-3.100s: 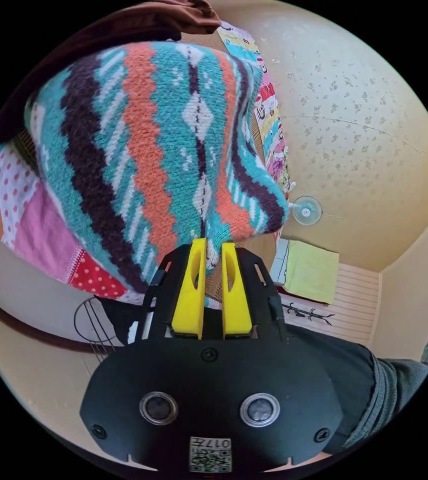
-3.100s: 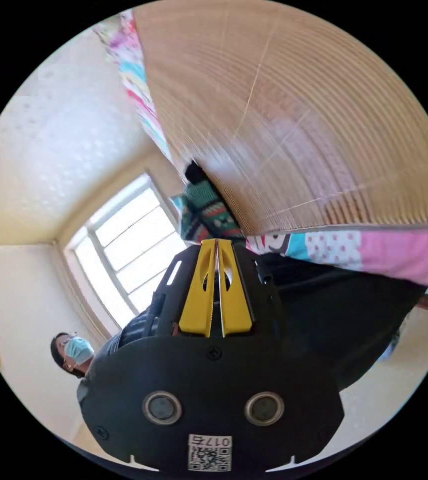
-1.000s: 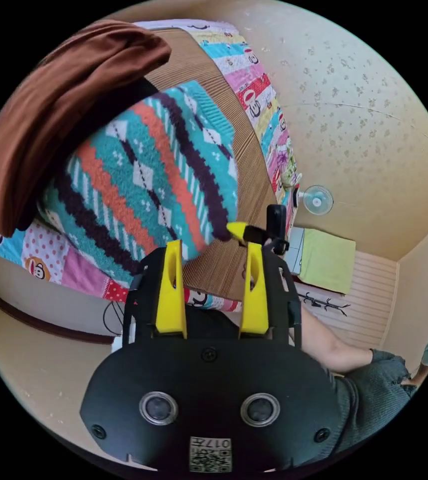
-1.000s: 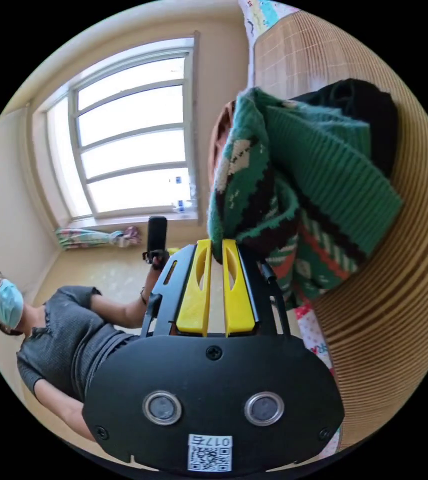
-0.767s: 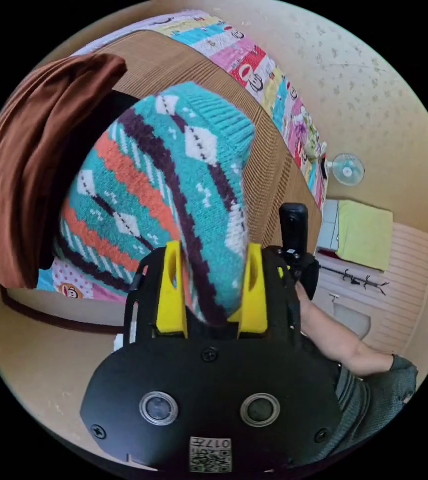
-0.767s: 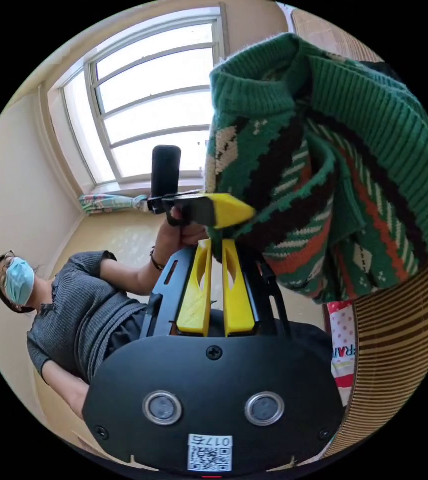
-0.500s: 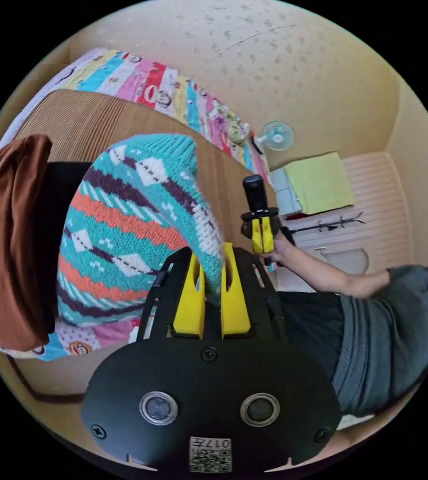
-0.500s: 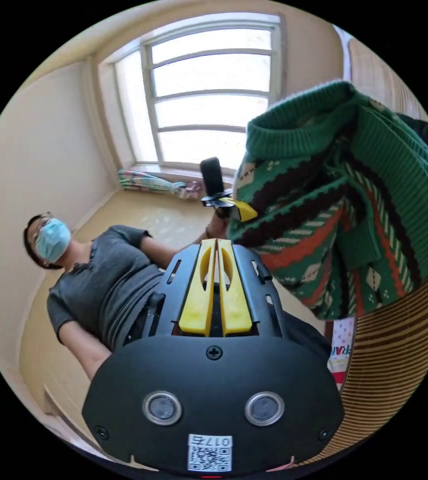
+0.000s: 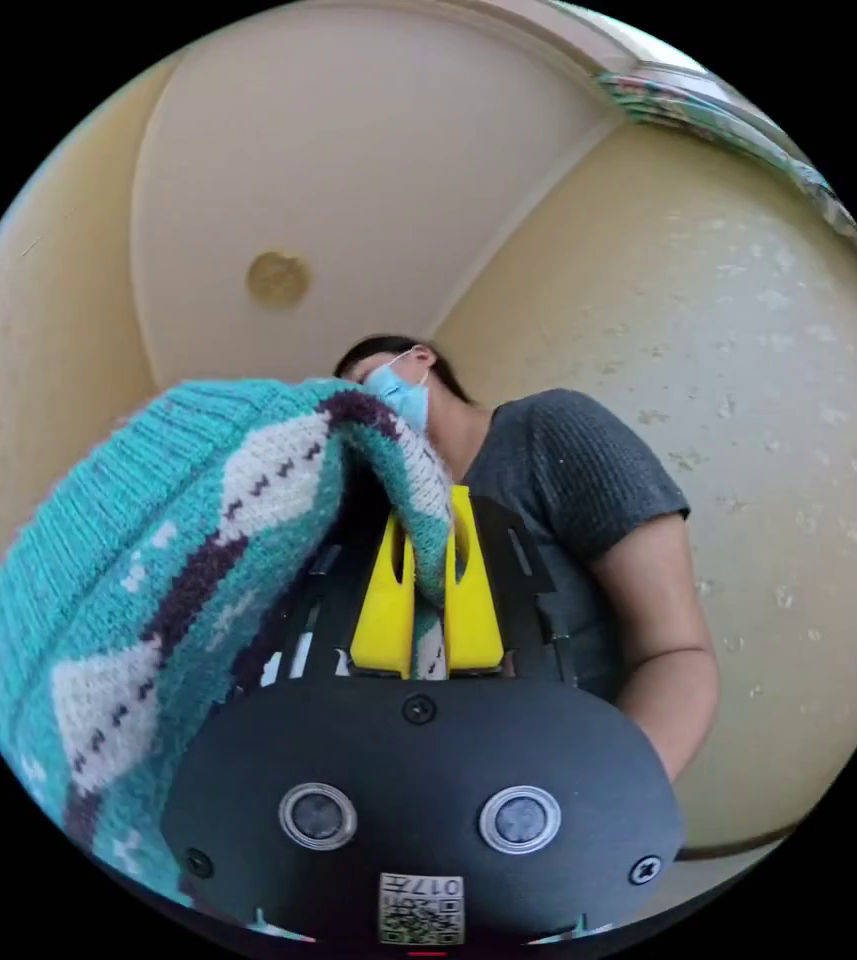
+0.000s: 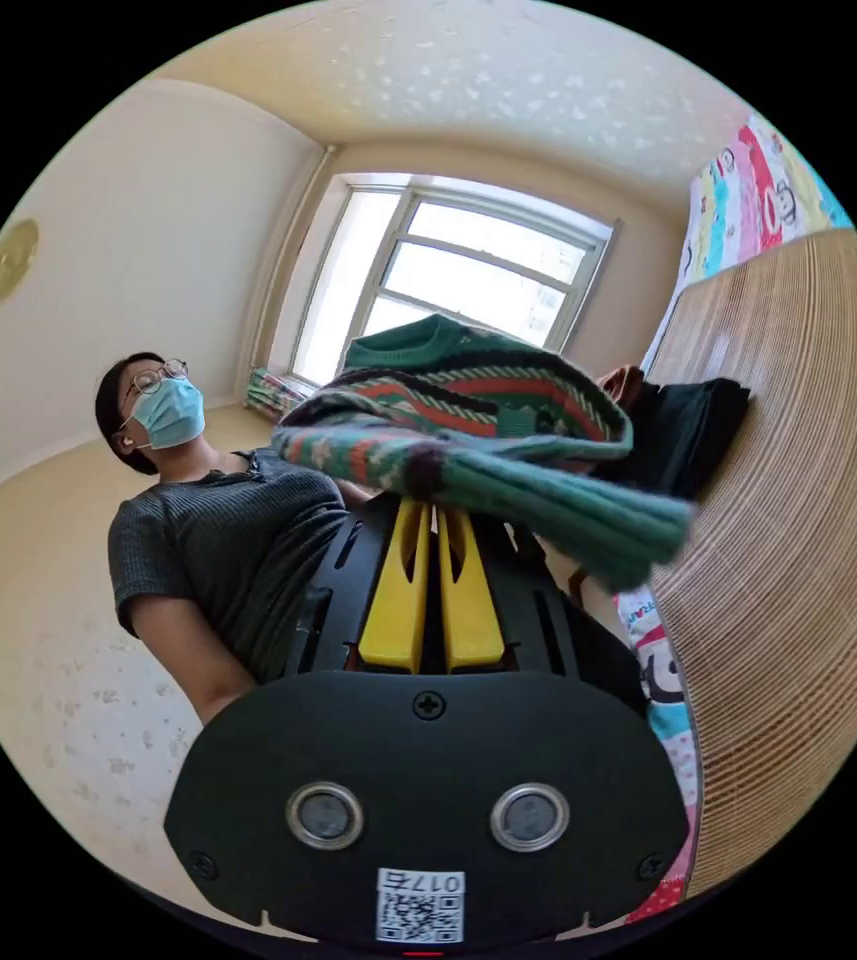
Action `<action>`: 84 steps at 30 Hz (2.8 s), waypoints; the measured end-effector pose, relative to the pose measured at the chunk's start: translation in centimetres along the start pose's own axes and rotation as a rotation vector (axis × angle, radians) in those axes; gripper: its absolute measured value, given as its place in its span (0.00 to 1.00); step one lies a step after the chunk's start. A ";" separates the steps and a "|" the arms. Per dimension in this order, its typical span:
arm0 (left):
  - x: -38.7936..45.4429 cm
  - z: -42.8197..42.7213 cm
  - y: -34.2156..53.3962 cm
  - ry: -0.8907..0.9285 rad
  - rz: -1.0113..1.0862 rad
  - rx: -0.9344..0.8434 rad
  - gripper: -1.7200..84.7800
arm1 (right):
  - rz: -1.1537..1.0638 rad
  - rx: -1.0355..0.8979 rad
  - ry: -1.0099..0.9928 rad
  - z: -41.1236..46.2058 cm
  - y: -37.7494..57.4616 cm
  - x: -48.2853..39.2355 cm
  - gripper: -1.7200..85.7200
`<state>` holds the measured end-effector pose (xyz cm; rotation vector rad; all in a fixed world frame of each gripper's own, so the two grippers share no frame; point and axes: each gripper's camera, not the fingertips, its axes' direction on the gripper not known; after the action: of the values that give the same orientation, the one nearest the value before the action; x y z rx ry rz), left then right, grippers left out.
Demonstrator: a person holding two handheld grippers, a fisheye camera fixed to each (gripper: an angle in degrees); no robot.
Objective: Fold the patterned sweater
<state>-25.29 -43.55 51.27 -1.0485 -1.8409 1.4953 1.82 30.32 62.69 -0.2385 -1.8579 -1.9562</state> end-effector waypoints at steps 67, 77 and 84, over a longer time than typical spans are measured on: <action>-21.3 22.3 26.4 -0.991 -0.382 -0.667 0.06 | -0.901 1.052 2.315 44.2 15.5 -62.9 0.05; -48.5 4.6 37.9 -1.706 -0.955 -1.103 0.16 | 0.100 0.120 1.828 13.3 -9.4 -33.5 0.04; -44.2 -2.0 63.2 -1.404 -1.553 -1.227 0.12 | 0.587 -0.237 1.381 5.5 -5.4 -11.5 0.03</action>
<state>15.27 -74.13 -6.77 1.5269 -3.0215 -0.2767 8.92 37.94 53.50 0.3880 -0.5512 -1.2664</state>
